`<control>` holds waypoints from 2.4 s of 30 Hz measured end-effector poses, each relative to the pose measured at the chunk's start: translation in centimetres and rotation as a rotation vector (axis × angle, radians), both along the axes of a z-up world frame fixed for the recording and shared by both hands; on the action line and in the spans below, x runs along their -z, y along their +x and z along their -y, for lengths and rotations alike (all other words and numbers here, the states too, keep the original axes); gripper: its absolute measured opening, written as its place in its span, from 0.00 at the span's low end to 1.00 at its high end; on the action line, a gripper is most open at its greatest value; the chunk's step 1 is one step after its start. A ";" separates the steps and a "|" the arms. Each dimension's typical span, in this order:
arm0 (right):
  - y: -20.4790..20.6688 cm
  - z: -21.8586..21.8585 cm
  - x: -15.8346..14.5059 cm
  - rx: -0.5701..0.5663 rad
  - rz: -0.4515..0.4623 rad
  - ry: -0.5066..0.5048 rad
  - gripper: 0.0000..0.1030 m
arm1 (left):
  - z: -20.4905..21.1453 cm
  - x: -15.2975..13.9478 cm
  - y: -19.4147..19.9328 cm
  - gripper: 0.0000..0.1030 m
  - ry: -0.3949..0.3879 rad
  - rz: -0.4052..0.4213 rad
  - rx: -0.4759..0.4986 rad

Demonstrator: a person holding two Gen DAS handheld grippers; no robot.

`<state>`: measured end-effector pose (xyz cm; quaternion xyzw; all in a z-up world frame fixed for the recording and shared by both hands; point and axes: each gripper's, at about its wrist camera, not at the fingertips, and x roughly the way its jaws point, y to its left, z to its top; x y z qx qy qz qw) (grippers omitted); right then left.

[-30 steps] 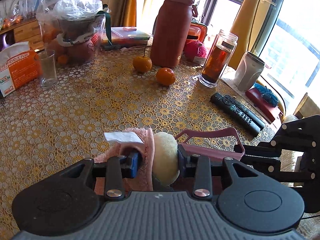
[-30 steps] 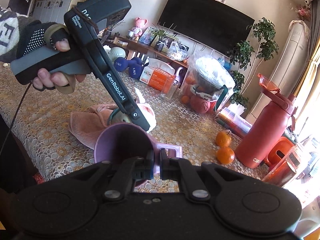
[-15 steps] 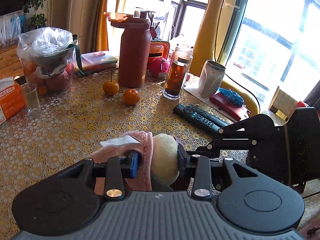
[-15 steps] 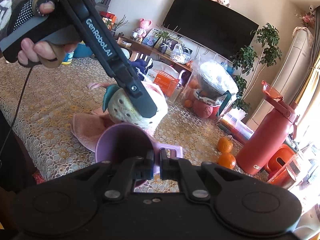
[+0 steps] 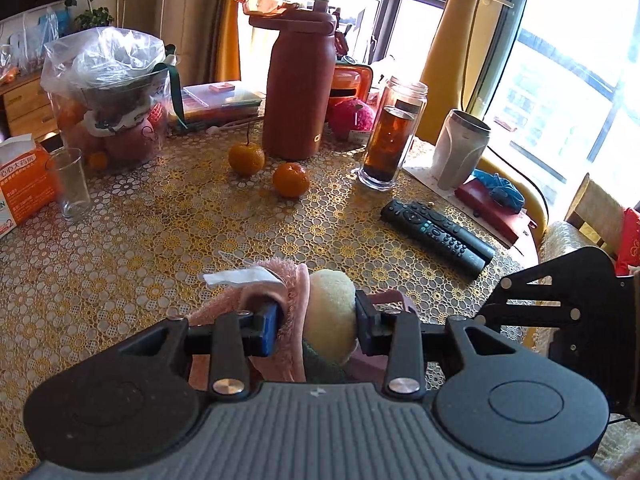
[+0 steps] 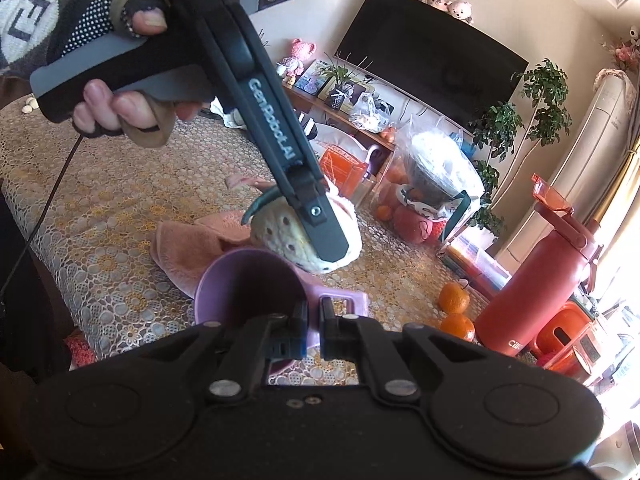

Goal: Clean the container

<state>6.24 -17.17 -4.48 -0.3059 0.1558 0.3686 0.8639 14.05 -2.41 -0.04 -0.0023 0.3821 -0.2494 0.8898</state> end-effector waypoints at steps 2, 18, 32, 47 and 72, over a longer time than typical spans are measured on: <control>0.1 0.1 -0.1 0.002 -0.003 0.006 0.05 | -0.3 0.7 1.0 0.36 0.001 -0.018 -0.028; 3.1 2.4 -0.9 0.145 -0.181 0.166 0.04 | -3.2 1.2 1.5 0.36 -0.127 -0.040 -0.149; 6.7 9.3 0.4 0.382 -0.637 0.587 0.05 | -1.3 -1.4 -5.1 0.36 -0.235 0.009 -0.013; 7.8 11.7 2.1 0.484 -0.734 0.670 0.05 | -0.4 2.9 -1.5 0.36 -0.178 -0.097 -0.090; 2.1 10.2 0.6 0.353 -0.618 0.289 0.19 | -1.2 1.2 -5.6 0.36 -0.204 -0.059 -0.135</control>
